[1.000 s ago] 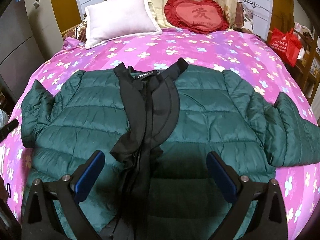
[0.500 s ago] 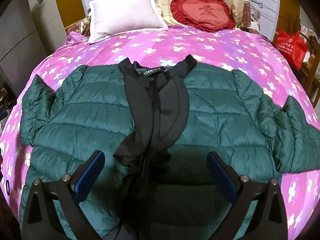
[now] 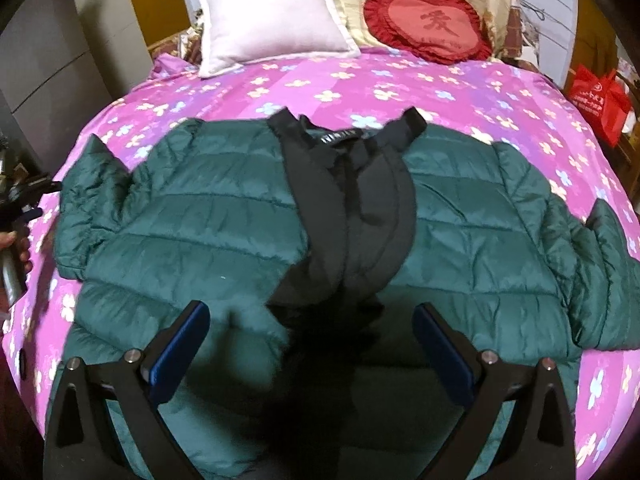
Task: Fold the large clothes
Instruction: 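Grasp the jacket sleeve with the left tool and lift it, then fold the held sleeve across the jacket body with the left tool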
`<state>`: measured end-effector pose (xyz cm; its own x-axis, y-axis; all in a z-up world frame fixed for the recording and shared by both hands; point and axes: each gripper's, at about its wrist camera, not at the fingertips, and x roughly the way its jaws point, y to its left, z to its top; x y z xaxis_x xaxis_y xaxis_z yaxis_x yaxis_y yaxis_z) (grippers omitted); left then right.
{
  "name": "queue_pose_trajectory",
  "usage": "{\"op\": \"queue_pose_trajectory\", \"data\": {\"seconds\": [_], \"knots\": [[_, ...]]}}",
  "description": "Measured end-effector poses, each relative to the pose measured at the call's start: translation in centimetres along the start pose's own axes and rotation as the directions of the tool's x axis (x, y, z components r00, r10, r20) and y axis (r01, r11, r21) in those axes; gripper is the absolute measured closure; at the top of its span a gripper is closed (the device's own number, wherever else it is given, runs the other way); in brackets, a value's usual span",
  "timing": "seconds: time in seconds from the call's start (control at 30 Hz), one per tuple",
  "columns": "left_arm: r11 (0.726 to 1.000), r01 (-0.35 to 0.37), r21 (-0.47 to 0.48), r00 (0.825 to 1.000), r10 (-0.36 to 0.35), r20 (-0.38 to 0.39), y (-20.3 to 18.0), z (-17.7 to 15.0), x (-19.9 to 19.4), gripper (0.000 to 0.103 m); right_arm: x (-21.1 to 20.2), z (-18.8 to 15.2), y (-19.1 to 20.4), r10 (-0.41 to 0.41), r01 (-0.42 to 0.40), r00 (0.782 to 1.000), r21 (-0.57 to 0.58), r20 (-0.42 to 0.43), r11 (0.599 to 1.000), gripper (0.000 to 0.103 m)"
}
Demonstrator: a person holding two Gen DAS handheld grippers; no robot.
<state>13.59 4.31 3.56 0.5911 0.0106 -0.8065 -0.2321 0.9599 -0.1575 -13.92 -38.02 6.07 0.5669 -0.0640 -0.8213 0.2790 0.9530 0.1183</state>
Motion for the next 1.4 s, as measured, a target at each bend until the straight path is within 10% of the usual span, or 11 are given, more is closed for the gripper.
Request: {"op": "queue_pose_trajectory", "data": {"seconds": [0.33,0.47,0.57,1.4], "knots": [[0.990,0.038,-0.135,0.999,-0.041,-0.013,1.1,1.2,3.5,0.046,0.6,0.0,1.6,0.022,-0.023,1.000,-0.033,-0.018,0.999,0.000],[0.998,0.003,-0.069,1.000,-0.001,0.023,0.4,1.4,3.9,0.089,1.1,-0.2,1.3,0.016,-0.017,0.999,-0.025,-0.032,1.000,0.000],[0.999,0.019,-0.046,1.000,-0.019,0.019,0.0,1.7,4.0,0.103,1.4,-0.4,1.1,0.014,-0.015,0.999,-0.016,-0.039,1.000,0.000],[0.971,0.195,0.140,0.953,-0.221,0.206,-3.1,-1.2,-12.3,0.103,-3.4,-2.3,-0.5,0.016,-0.016,1.000,0.010,0.006,1.000,0.000]]}}
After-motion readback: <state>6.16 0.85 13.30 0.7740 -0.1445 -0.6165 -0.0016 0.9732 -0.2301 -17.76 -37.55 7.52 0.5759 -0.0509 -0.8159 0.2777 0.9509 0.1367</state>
